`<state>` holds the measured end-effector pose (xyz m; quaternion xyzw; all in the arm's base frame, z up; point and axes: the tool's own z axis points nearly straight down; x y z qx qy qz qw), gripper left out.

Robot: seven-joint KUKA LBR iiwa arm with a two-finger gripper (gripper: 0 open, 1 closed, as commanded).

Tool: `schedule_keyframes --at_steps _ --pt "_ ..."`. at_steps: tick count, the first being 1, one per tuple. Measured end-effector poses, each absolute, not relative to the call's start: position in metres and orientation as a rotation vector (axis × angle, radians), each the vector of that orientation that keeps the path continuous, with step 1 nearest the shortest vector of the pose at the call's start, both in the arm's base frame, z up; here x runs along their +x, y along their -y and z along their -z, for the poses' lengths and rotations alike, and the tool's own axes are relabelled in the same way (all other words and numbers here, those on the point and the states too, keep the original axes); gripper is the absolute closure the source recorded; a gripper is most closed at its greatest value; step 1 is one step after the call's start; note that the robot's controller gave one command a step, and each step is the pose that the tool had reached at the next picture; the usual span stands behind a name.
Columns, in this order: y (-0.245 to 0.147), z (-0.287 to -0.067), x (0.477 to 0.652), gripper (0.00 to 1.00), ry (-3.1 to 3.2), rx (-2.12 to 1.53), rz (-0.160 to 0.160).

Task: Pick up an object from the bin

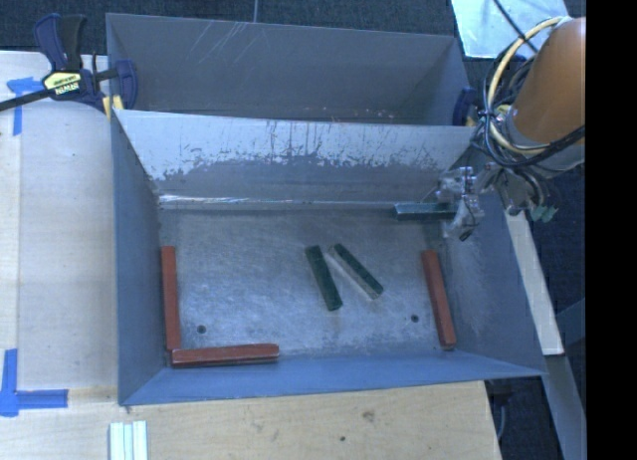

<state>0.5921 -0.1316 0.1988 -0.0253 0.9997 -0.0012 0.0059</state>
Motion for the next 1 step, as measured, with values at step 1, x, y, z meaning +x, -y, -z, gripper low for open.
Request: schedule_keyframes --at_steps 1 --pt "0.1270 -0.2116 0.5949 1.00 -3.133 -0.108 0.002"
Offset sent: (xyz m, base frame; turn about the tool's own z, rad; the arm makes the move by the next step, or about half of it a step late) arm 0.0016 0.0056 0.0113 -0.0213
